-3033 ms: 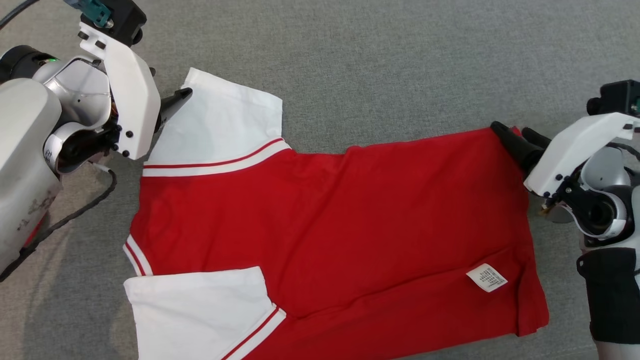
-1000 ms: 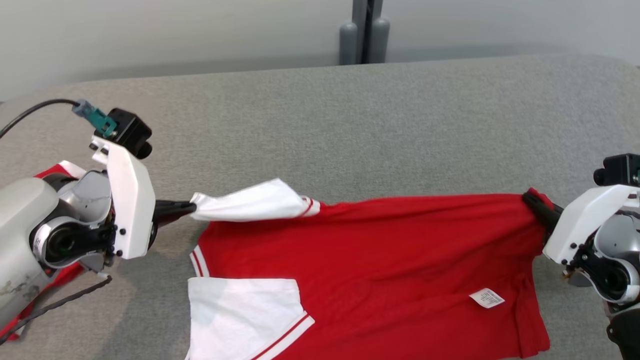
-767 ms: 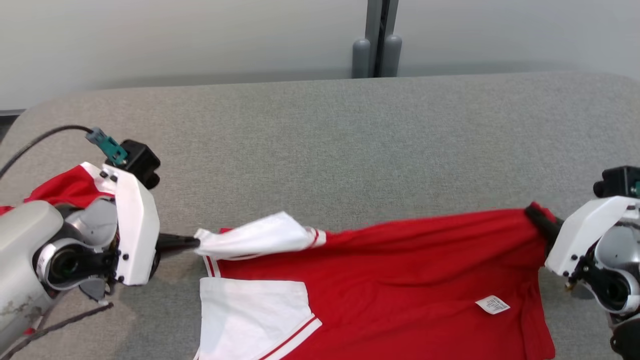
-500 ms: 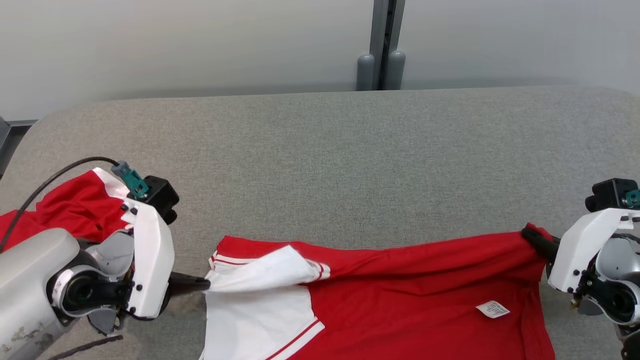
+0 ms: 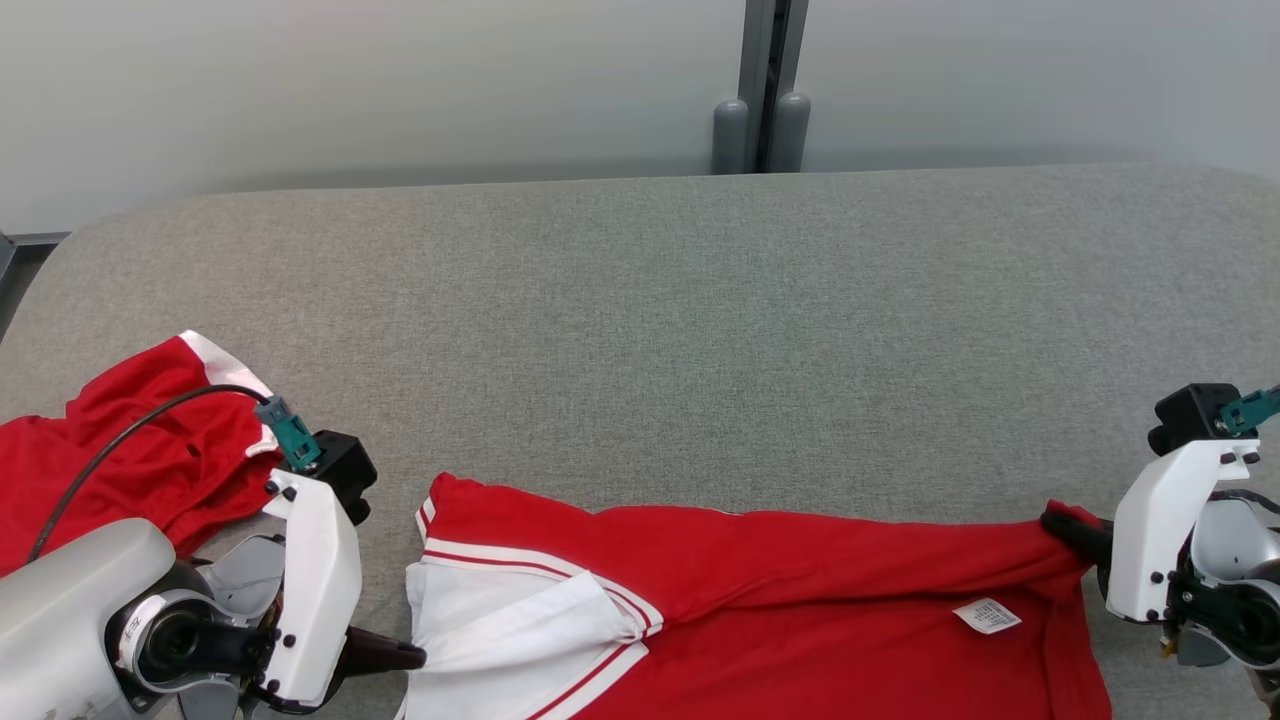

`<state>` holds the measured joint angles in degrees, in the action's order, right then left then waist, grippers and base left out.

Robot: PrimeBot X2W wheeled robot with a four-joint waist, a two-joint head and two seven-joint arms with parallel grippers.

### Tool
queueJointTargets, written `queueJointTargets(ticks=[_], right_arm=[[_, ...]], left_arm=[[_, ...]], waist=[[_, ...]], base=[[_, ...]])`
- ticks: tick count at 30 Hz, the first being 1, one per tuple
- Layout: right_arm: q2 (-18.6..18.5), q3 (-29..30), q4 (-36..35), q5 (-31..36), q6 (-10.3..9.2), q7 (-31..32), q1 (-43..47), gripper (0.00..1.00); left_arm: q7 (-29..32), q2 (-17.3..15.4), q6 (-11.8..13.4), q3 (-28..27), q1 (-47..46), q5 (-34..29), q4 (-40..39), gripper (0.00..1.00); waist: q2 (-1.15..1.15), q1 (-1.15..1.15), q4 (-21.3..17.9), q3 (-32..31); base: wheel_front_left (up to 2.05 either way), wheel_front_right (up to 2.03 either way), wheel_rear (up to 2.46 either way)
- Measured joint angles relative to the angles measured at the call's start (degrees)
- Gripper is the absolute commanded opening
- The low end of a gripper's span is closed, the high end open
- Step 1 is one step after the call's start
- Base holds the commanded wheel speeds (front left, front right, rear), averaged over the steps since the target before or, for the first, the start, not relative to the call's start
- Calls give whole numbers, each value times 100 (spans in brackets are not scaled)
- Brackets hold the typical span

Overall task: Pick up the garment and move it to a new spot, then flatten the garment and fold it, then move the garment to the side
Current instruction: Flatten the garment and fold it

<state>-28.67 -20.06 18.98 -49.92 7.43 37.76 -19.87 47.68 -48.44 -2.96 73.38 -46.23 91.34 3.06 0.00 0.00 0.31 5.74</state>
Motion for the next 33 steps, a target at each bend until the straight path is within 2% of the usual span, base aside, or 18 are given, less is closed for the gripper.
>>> queueJointTargets(ticks=[9,18,26,33], right_arm=[[-189,-269,-14,-398,0,520,-19,0],[-421,-504,-76,-355,0,844,-44,0],[-541,-720,-41,-88,0,552,-138,0],[-554,-825,24,205,0,-257,-545,0]], left_arm=[[70,33,-1,3,119,26,31,0],[79,85,-7,2,237,46,66,0],[98,102,1,2,266,47,30,0],[98,76,51,-9,292,46,-36,0]], waist=[[0,0,42,-22],[0,0,43,-14],[0,0,42,41],[0,0,23,107]], base=[[0,0,0],[0,0,0],[0,0,0],[0,0,0]])
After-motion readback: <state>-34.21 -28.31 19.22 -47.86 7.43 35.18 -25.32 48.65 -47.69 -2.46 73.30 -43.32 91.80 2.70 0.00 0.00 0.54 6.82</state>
